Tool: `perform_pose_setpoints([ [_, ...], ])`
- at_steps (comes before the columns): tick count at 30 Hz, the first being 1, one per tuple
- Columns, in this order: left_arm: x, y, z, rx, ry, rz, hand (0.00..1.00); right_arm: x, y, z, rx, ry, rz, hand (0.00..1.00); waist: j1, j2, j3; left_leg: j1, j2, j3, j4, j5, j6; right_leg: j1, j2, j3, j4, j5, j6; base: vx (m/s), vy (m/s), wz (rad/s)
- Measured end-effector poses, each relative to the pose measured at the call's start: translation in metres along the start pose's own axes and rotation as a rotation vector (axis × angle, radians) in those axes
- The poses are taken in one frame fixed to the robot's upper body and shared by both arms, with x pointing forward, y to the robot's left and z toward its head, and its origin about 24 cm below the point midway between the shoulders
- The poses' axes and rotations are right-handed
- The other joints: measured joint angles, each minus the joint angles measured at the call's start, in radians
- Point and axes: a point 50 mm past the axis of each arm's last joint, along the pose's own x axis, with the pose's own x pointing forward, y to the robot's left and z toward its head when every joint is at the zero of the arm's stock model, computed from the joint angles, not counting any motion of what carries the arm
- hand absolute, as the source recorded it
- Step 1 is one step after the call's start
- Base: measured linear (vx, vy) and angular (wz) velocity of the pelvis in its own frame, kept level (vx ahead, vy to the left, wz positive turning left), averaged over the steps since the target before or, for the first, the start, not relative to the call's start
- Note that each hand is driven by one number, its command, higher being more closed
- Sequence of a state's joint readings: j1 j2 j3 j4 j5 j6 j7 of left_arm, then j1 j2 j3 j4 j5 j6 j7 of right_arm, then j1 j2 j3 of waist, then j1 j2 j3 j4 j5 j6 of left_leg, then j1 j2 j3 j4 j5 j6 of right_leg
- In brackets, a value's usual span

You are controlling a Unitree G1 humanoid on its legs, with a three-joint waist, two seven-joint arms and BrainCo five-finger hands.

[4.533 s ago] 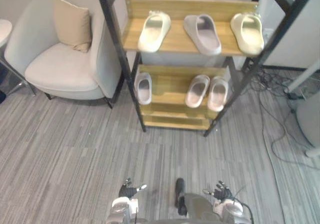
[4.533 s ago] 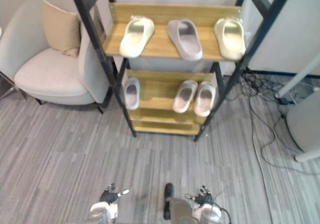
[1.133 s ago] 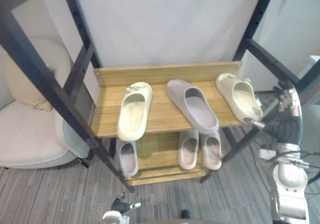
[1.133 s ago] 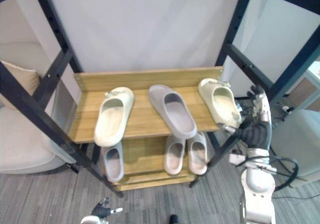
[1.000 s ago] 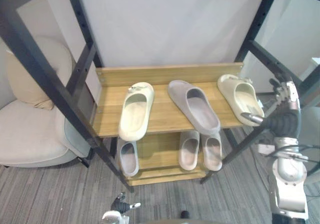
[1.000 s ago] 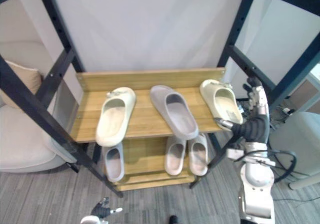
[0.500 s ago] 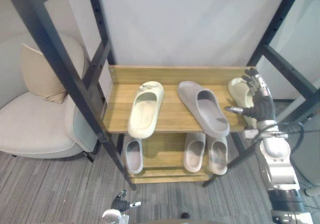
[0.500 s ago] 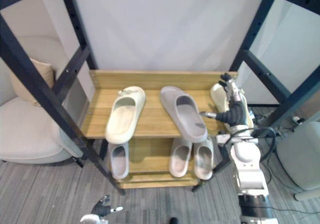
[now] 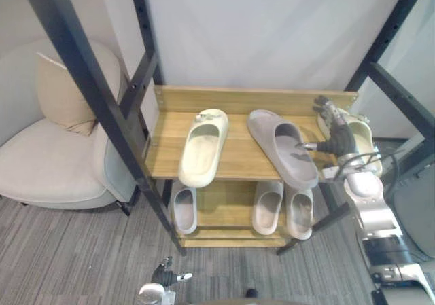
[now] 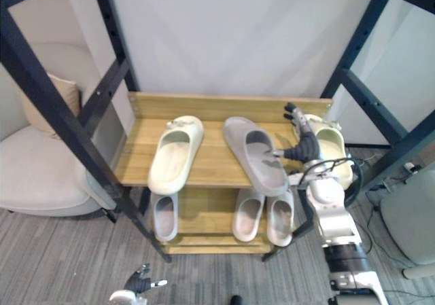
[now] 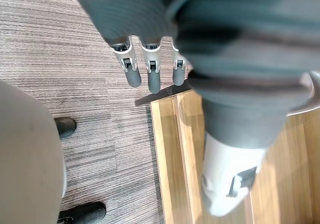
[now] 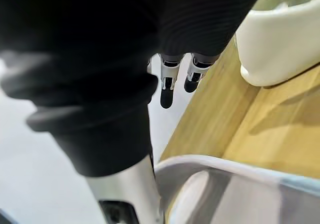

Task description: Organize the slippers on the shoe rack

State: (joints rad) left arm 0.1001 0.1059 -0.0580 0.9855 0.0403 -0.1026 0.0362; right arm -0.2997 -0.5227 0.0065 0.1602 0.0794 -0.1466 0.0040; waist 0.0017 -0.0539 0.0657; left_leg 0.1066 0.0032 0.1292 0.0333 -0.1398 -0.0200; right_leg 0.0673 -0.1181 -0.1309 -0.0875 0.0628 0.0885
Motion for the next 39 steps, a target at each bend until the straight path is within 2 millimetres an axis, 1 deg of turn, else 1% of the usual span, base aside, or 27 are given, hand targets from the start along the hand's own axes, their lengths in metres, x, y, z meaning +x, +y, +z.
perform_pose_setpoints([
  [6, 0.000, 0.000, 0.001, -0.002, -0.005, 0.001, 0.00, 0.003, 0.005, -0.003, -0.003, 0.017, 0.033, 0.00, 0.003, 0.001, 0.016, 0.000, -0.001, 0.000, -0.001, 0.000, 0.000, 0.000, -0.001, -0.001, 0.000, 0.000, 0.000, 0.00, 0.000, 0.00],
  [8, 0.000, 0.000, 0.001, -0.002, -0.005, 0.001, 0.00, 0.008, 0.008, -0.005, -0.006, 0.033, 0.053, 0.00, 0.003, 0.002, 0.018, 0.000, -0.001, 0.000, -0.001, 0.000, 0.000, 0.000, 0.000, -0.001, 0.000, 0.000, 0.000, 0.00, 0.000, 0.00],
  [11, 0.000, 0.000, 0.001, -0.002, -0.006, 0.001, 0.00, 0.012, 0.010, -0.001, -0.008, 0.019, 0.062, 0.00, 0.004, 0.003, 0.020, 0.000, -0.001, -0.001, -0.001, 0.000, 0.000, 0.000, -0.001, -0.001, 0.000, 0.000, 0.000, 0.00, 0.000, 0.00],
  [16, 0.000, 0.000, 0.004, 0.002, -0.017, -0.002, 0.00, 0.021, 0.017, 0.000, -0.014, 0.027, 0.095, 0.00, 0.008, 0.003, 0.033, 0.000, -0.001, -0.001, -0.001, 0.002, 0.001, 0.001, -0.001, -0.002, 0.000, 0.000, 0.000, -0.01, -0.005, 0.00],
  [18, 0.001, 0.000, 0.004, 0.004, -0.018, -0.003, 0.00, 0.025, 0.020, -0.002, -0.018, 0.041, 0.114, 0.00, 0.008, 0.004, 0.038, 0.000, -0.001, -0.001, -0.001, 0.002, 0.001, 0.001, -0.001, -0.002, 0.000, 0.000, 0.000, 0.00, 0.000, 0.00],
  [22, 0.001, -0.001, 0.007, 0.012, -0.025, -0.008, 0.00, 0.033, 0.020, 0.001, -0.014, 0.037, 0.122, 0.00, 0.011, 0.006, 0.048, 0.000, -0.001, -0.002, -0.002, 0.003, 0.001, 0.001, 0.000, -0.003, 0.000, 0.000, 0.000, 0.00, 0.000, 0.00],
  [23, 0.001, -0.001, 0.007, 0.013, -0.025, -0.008, 0.00, 0.035, 0.022, 0.002, -0.017, 0.036, 0.131, 1.00, 0.011, 0.007, 0.049, 0.000, -0.001, -0.002, -0.002, 0.003, 0.001, 0.001, 0.000, -0.003, 0.000, 0.000, 0.000, 0.00, 0.000, 0.00],
  [28, 0.001, 0.000, 0.007, 0.007, -0.025, -0.010, 0.00, 0.044, 0.030, 0.004, 0.003, 0.038, 0.180, 1.00, 0.012, 0.005, 0.050, 0.002, -0.001, -0.001, -0.004, 0.003, 0.001, 0.001, 0.000, -0.002, 0.000, 0.000, 0.000, 0.00, 0.000, 0.00],
  [32, 0.002, 0.000, 0.008, 0.014, -0.034, -0.014, 0.00, 0.051, 0.038, 0.013, 0.017, 0.010, 0.242, 1.00, 0.015, 0.000, 0.056, 0.011, -0.001, 0.000, -0.020, 0.011, 0.001, 0.002, 0.000, -0.003, 0.000, 0.000, 0.000, 0.00, 0.000, 0.00],
  [36, 0.002, 0.001, 0.012, 0.023, -0.054, -0.015, 0.00, 0.052, 0.034, 0.016, 0.027, 0.002, 0.250, 1.00, 0.024, -0.008, 0.065, 0.017, -0.001, 0.003, -0.025, 0.011, 0.001, 0.004, 0.001, -0.001, 0.000, 0.000, 0.000, -0.01, -0.009, -0.02],
  [39, 0.002, 0.002, 0.012, 0.020, -0.054, -0.012, 0.00, 0.052, 0.033, 0.017, 0.022, -0.006, 0.251, 1.00, 0.025, -0.011, 0.066, 0.019, -0.001, 0.005, -0.027, 0.011, 0.001, 0.004, 0.001, 0.000, 0.000, 0.000, 0.000, 0.00, 0.000, 0.00],
])
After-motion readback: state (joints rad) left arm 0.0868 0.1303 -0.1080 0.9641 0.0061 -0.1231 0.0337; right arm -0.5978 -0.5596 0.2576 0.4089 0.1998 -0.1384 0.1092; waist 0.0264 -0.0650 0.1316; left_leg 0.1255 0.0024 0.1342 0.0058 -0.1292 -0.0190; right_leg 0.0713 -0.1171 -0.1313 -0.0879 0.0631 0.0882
